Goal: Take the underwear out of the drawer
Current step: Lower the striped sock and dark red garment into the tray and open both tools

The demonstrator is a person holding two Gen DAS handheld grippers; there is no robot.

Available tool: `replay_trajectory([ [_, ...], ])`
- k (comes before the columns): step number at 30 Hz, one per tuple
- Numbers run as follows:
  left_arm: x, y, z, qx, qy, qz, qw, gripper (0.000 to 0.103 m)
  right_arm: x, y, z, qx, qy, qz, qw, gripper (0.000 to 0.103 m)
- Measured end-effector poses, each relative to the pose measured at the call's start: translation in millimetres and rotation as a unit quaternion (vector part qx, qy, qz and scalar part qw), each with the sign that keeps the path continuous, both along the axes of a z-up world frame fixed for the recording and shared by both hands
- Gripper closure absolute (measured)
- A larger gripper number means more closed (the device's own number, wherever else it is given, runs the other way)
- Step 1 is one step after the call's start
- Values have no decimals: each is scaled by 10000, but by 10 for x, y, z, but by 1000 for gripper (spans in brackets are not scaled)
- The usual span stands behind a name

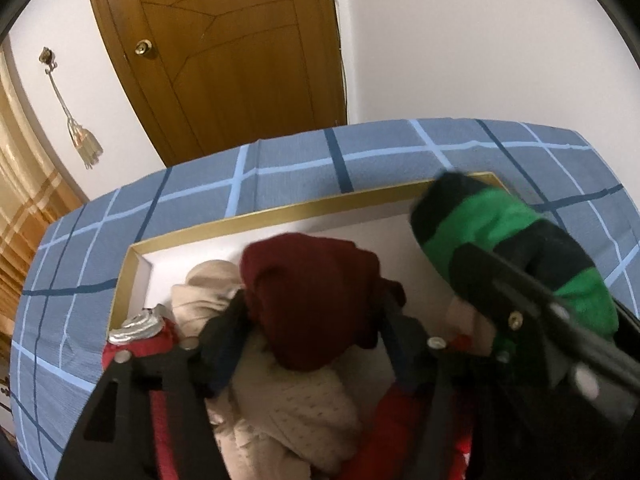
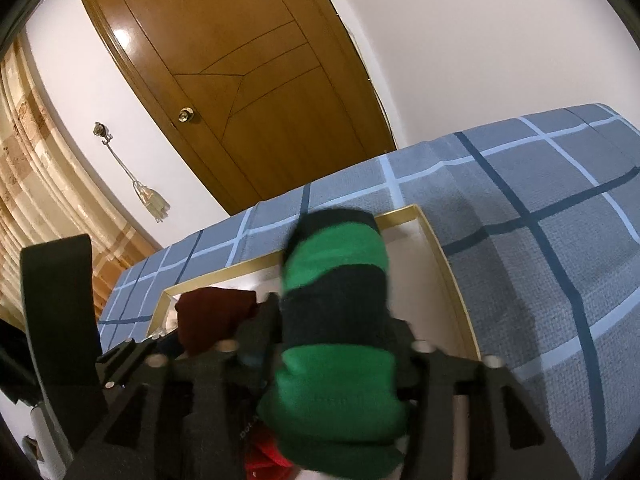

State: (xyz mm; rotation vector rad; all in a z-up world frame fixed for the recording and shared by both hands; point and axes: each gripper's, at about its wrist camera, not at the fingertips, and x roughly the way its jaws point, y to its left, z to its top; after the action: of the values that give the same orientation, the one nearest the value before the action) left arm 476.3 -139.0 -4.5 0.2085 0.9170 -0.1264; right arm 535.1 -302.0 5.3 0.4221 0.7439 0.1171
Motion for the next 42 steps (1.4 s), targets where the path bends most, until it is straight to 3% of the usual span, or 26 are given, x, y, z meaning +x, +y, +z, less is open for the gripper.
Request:
replay_trajectory([
  [11,34,40,-44,-134,159,151,9997,9,-85,-82,39,251,-258,-42,9993,37],
  [22,-80,27,92,-117,83,-66,9999,5,-223,-179,89,606,-689,-72,9958,37],
  [33,-487,203,324,-200,-658,74,9976,1,-537,-175,235,431,-1538,-245,9869,37],
  [39,-700,343,306,-692,-988,185,9925,1,-868,-74,367,-176,-2196,-467,9743,37],
  [42,-834,412,310,-737,-1453,283,9862,1,-946,8,384,-462,-2345,-456,9700,37],
])
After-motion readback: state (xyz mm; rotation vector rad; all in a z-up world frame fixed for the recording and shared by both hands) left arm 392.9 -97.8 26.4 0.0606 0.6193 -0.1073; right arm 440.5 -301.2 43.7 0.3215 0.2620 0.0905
